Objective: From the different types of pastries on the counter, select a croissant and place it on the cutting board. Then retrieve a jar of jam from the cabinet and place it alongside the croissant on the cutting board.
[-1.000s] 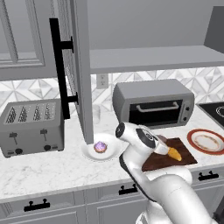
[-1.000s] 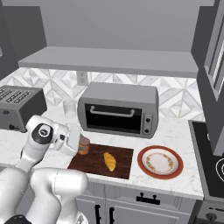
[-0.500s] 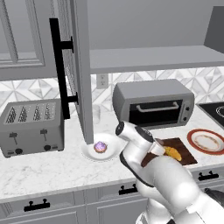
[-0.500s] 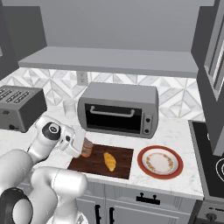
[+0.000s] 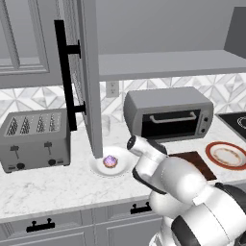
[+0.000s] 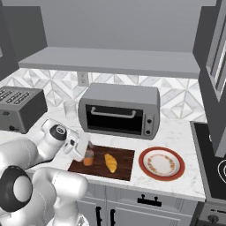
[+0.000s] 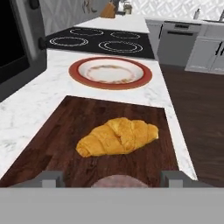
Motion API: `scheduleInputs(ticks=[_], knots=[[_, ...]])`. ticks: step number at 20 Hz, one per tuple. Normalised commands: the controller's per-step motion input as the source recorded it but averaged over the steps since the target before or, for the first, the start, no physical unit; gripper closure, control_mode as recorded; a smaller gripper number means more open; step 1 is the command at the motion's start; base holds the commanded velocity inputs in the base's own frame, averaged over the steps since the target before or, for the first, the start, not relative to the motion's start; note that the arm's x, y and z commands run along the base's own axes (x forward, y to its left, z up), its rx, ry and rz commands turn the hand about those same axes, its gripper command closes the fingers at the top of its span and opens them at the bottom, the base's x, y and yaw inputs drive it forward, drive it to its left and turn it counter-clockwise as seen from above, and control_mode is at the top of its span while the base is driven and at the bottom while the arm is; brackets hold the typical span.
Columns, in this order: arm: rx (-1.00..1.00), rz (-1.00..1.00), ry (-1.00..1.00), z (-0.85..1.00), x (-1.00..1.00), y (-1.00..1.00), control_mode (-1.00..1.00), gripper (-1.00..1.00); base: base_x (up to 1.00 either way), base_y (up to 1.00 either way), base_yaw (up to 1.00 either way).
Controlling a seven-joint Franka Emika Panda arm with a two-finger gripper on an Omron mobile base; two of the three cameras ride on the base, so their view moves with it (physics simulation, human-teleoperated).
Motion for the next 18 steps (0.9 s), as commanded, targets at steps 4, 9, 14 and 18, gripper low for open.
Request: scheduleInputs(ticks=[4,9,14,18], knots=[[0.01,0.00,-0.09,-0.04,0.00,-0.13,-1.00,-1.00,0.00,0.00,0.00],[0.00,0.00,-0.25,0.31,-0.24,0.02,-1.00,-1.00,0.00,0.00,0.00],[0.00,0.00,-0.32,0.71,-0.51,0.17,-1.00,-1.00,0.00,0.00,0.00],[0.00,0.12,-0.32,0.42,-0.88,0.23,-1.00,-1.00,0.00,0.00,0.00]])
